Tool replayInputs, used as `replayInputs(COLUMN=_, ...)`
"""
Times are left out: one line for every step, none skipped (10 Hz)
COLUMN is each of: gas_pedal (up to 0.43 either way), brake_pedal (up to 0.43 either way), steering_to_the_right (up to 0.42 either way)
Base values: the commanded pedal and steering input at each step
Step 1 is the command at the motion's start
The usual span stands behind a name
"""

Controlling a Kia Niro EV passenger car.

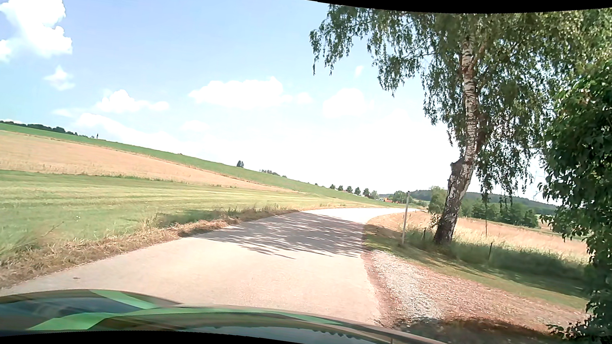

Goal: Follow the waypoints while adhering to traffic rules and regulations

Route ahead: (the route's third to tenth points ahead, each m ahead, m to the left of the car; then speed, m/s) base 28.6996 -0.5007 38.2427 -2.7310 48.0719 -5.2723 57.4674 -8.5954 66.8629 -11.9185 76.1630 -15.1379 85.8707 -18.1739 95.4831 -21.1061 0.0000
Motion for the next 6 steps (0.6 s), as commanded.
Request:
replayInputs(gas_pedal=0.0, brake_pedal=0.213, steering_to_the_right=0.01)
replayInputs(gas_pedal=0.0, brake_pedal=0.213, steering_to_the_right=0.01)
replayInputs(gas_pedal=0.0, brake_pedal=0.213, steering_to_the_right=0.01)
replayInputs(gas_pedal=0.0, brake_pedal=0.213, steering_to_the_right=0.01)
replayInputs(gas_pedal=0.0, brake_pedal=0.213, steering_to_the_right=0.01)
replayInputs(gas_pedal=0.0, brake_pedal=0.213, steering_to_the_right=0.01)
